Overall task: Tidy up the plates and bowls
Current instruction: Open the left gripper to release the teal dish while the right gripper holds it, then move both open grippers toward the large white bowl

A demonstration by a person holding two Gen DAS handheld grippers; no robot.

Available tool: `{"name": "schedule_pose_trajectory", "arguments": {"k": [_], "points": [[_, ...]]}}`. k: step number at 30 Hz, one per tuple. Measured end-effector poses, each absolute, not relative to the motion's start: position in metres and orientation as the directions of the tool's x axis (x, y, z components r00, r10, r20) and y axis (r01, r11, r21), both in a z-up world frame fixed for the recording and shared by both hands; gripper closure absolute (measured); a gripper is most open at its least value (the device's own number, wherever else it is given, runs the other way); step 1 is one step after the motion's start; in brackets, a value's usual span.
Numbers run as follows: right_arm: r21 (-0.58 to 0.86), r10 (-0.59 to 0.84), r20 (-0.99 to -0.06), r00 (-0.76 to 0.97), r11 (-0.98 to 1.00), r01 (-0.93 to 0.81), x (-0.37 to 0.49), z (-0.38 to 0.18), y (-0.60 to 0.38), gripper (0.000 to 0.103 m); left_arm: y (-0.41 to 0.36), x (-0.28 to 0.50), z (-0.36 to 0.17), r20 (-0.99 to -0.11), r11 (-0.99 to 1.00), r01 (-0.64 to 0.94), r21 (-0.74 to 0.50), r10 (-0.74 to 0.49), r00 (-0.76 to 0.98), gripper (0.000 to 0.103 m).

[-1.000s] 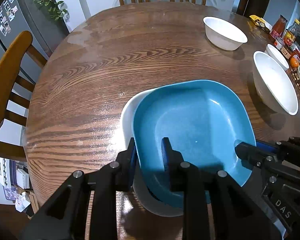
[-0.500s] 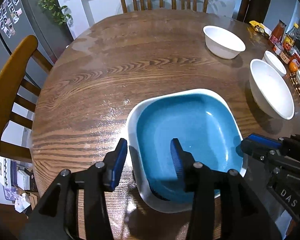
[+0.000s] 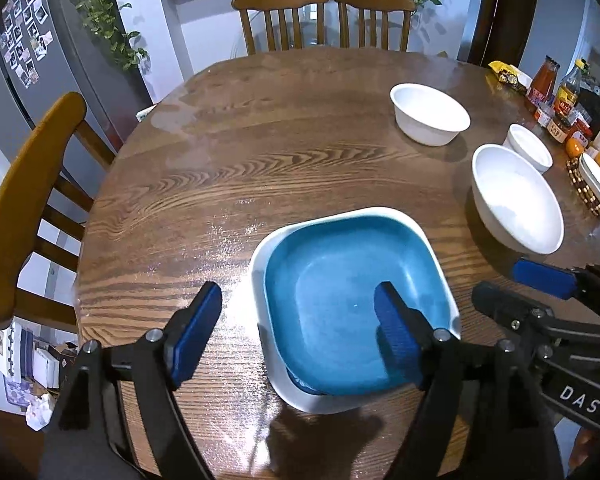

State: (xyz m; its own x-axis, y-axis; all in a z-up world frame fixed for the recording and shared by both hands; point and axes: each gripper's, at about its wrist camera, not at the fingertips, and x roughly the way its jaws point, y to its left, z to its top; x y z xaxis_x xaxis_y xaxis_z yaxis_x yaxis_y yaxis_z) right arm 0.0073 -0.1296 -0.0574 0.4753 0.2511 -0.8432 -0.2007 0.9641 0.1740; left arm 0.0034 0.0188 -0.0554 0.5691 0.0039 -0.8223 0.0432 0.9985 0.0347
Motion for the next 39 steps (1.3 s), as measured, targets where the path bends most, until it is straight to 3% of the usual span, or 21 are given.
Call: {"name": "schedule_pose_trajectory", "arguments": {"k": [5,15,17,39], "points": [[0.193,0.257,-0.827,0.5,0.965,-0.177,0.003,-0.05,-0.145,0.05,0.007,0.001,-0.049,-0.814,0.998,0.055,0.03,-0.007,0.58,0.014],[0.204,0.227,-0.807,0.546,0.974,-0.102,-0.004,-0.035,-0.194,0.047,-0.027,0.003,-0.038,-0.804,0.996,0.089,0.031,-0.028,0.594,0.005],[0.202,0.216,-0.804,0.553,0.976,-0.087,-0.004,-0.033,-0.204,0.039,-0.036,0.004,-0.036,-0.802,0.994,0.1,0.034,-0.032,0.596,0.003],[0.242,0.206,-0.798,0.567,0.97,-0.012,0.016,-0.033,-0.292,0.037,-0.116,0.025,-0.036,-0.813,0.987,0.147,0.069,-0.029,0.581,0.003]]}}
